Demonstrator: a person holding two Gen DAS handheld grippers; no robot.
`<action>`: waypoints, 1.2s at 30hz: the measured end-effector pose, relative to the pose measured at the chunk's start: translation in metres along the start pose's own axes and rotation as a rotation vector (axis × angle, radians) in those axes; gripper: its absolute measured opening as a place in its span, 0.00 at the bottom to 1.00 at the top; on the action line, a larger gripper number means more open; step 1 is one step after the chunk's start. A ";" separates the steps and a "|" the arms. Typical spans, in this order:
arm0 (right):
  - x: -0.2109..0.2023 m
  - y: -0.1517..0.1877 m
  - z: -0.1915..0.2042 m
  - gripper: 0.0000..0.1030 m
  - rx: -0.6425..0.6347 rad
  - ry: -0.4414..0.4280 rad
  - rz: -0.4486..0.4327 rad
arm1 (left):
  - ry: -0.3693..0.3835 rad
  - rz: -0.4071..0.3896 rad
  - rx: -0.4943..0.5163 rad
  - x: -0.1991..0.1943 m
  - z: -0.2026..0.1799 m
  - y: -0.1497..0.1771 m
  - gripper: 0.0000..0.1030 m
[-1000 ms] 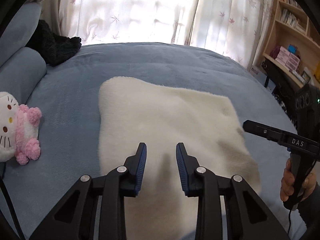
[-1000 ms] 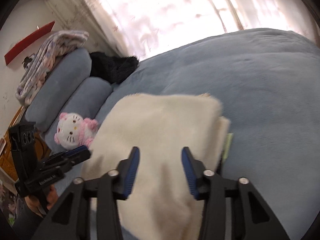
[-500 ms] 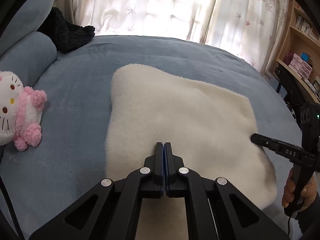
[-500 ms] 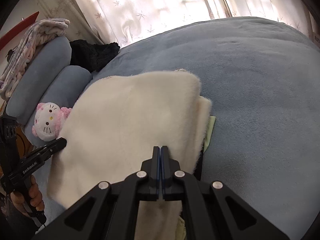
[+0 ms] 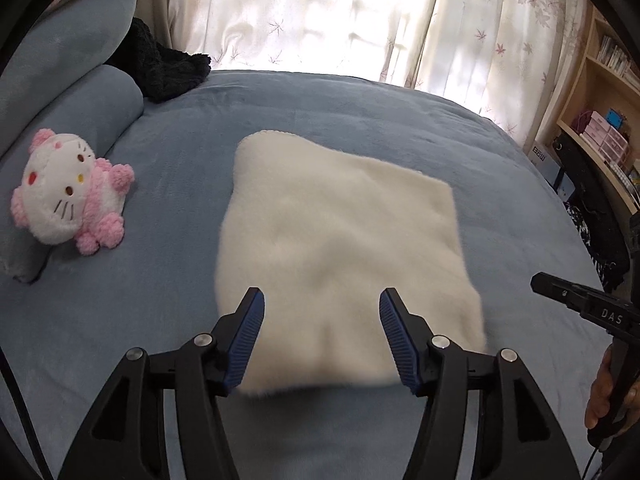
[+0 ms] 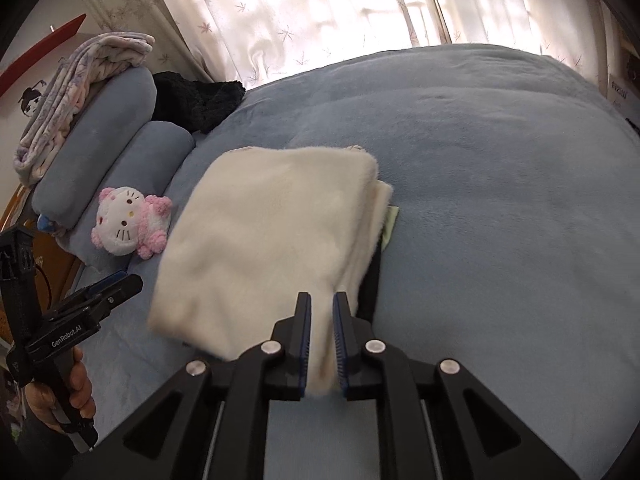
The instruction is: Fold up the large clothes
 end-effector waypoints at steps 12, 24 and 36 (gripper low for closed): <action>-0.162 0.050 0.020 0.49 -0.079 0.091 -0.058 | 0.003 -0.081 0.070 -0.154 -0.086 0.049 0.91; -0.203 0.180 -0.013 0.76 -0.065 0.193 -0.053 | 0.028 -0.031 0.039 -0.175 -0.143 0.179 0.99; -0.202 0.282 -0.037 0.76 -0.046 0.276 -0.015 | -0.074 0.049 -0.028 -0.160 -0.163 0.273 0.99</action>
Point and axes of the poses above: each gripper's, at about its wrist camera, not at the fingertips, and x roughly the way its jaws point, z to its left, y to its underside, the point moved 2 cm from there along x, roughly the way its jaws point, and after that the axes turned 5 degrees about -z, right-handed, at the moved point
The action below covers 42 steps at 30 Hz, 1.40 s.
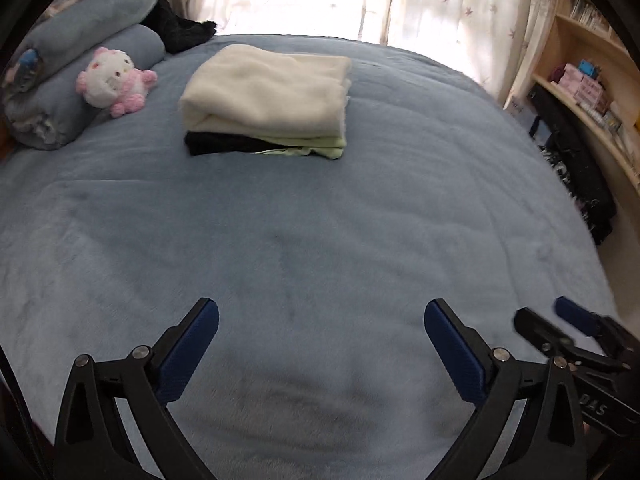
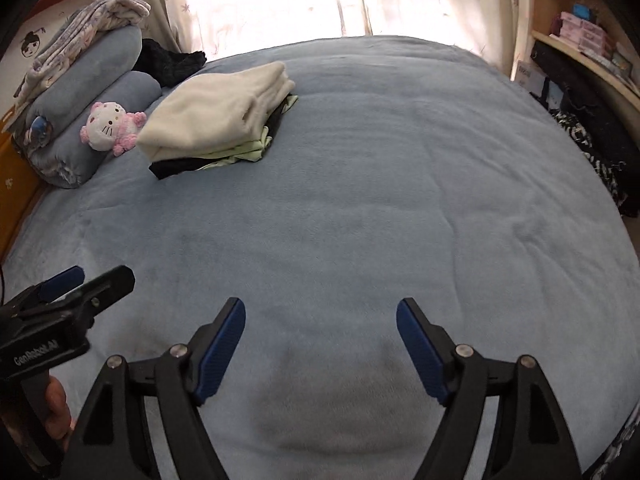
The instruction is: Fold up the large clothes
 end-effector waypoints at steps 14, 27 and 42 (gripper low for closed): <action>-0.058 0.012 0.007 0.81 0.000 0.020 -0.099 | -0.087 -0.062 0.010 -0.061 -0.013 0.030 0.99; -0.079 0.012 0.004 0.82 -0.009 0.014 -0.151 | -0.089 -0.113 0.030 -0.083 -0.025 0.028 0.99; -0.090 0.012 0.002 0.82 -0.007 0.006 -0.192 | -0.092 -0.128 0.036 -0.091 -0.023 0.024 0.98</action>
Point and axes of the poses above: each gripper's, at about its wrist camera, not at the fingertips, and x roughly the way its jaws point, z to its left, y to its underside, the point moved 2 cm from there along x, roughly the way its jaws point, and after that the axes turned 5 degrees about -z, right-handed, at the moved point
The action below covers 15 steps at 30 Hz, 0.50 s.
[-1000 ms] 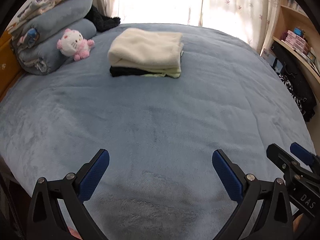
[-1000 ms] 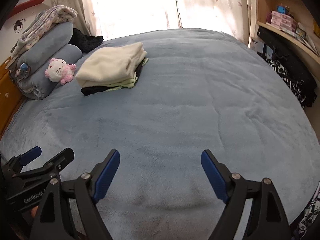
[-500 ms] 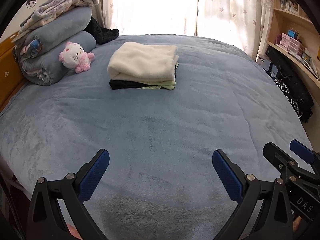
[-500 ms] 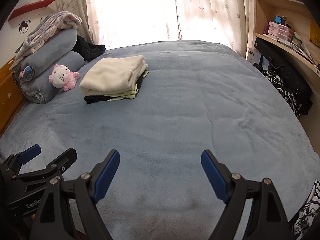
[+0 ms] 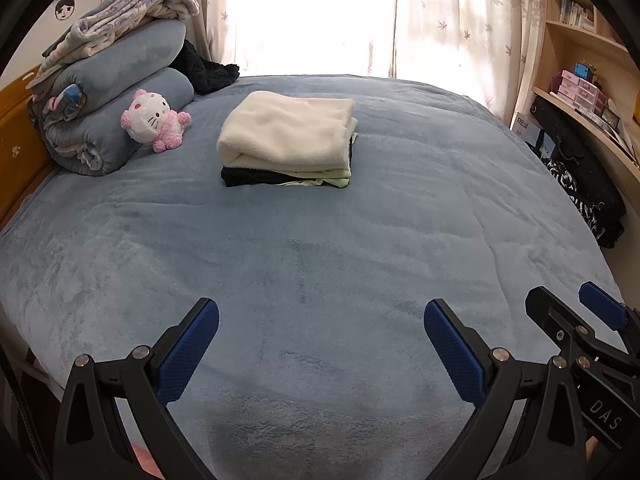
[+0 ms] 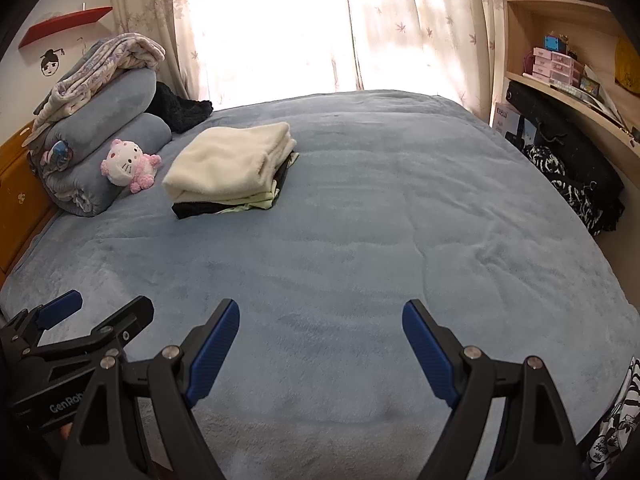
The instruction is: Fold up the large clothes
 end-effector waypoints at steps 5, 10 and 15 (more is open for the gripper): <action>-0.001 0.000 -0.001 0.82 0.004 -0.001 -0.003 | 0.004 0.006 -0.003 -0.001 0.000 -0.001 0.98; -0.001 0.000 -0.002 0.82 0.008 -0.002 -0.003 | 0.004 0.007 -0.003 -0.001 0.000 -0.002 0.98; -0.001 0.001 -0.002 0.82 0.012 -0.003 -0.001 | 0.002 0.011 -0.007 -0.003 0.000 0.000 0.98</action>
Point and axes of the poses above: each gripper's, at about its wrist camera, not at the fingertips, and x roughly the way its jaws point, z to its left, y to its underside, the point moved 2 cm from there along x, roughly the way its jaws point, and after that the axes turned 5 degrees about -z, right-handed, at the moved point
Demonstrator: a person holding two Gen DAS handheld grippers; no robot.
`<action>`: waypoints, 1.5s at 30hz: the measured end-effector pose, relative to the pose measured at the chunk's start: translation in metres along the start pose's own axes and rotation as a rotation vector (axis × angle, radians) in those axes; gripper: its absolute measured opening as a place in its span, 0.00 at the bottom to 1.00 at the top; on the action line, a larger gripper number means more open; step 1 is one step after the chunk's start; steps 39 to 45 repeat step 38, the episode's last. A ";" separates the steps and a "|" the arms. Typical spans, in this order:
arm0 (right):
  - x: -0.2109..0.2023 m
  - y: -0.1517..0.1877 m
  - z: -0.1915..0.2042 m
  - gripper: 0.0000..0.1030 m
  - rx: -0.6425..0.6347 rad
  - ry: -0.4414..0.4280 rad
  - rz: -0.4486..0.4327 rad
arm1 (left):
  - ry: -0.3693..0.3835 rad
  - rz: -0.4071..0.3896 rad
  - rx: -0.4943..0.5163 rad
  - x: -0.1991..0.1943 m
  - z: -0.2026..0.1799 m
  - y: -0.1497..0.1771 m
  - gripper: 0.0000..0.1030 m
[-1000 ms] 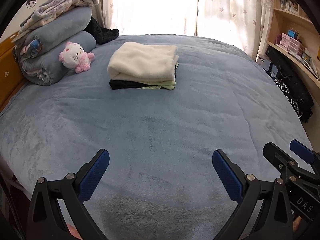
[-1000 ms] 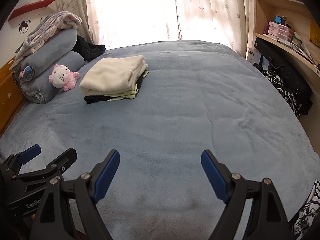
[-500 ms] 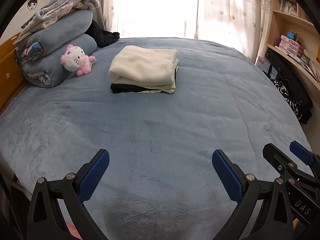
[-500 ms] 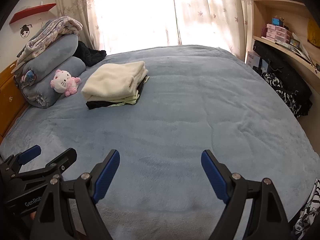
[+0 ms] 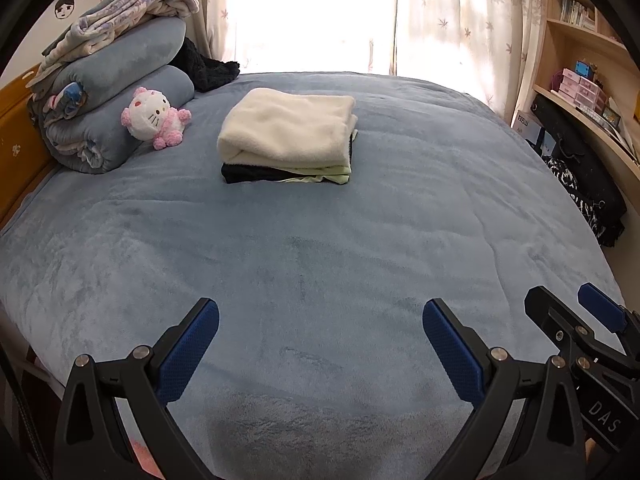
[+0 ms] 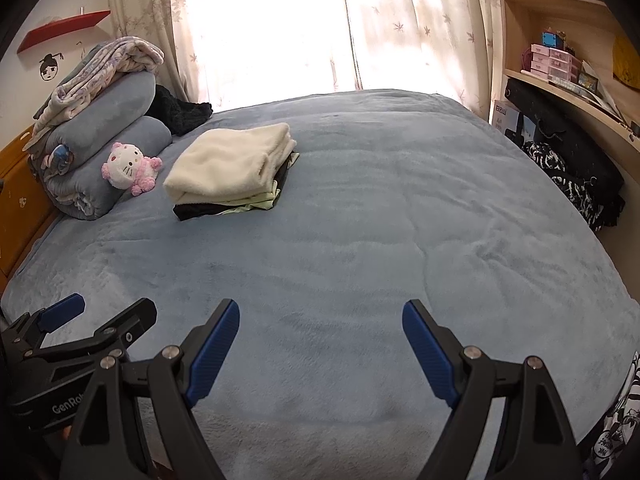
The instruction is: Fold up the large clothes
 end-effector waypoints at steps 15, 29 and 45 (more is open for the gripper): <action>0.001 0.004 0.003 0.82 0.002 0.008 0.003 | -0.004 0.007 0.002 0.002 -0.001 0.003 0.97; 0.003 0.006 0.006 0.82 -0.001 0.016 -0.002 | -0.003 0.008 0.001 0.003 -0.001 0.004 0.95; 0.005 0.010 0.012 0.82 -0.004 0.023 0.005 | -0.004 0.021 -0.004 0.004 0.001 0.009 0.94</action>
Point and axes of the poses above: each gripper's, at about its wrist camera, not at the fingertips, and x roughly the way its jaws point, z to its left, y to its underside, the point moved 2 cm from there along x, roughly the way its jaws point, and after that the axes turned 5 degrees about -z, right-handed, at the moved point
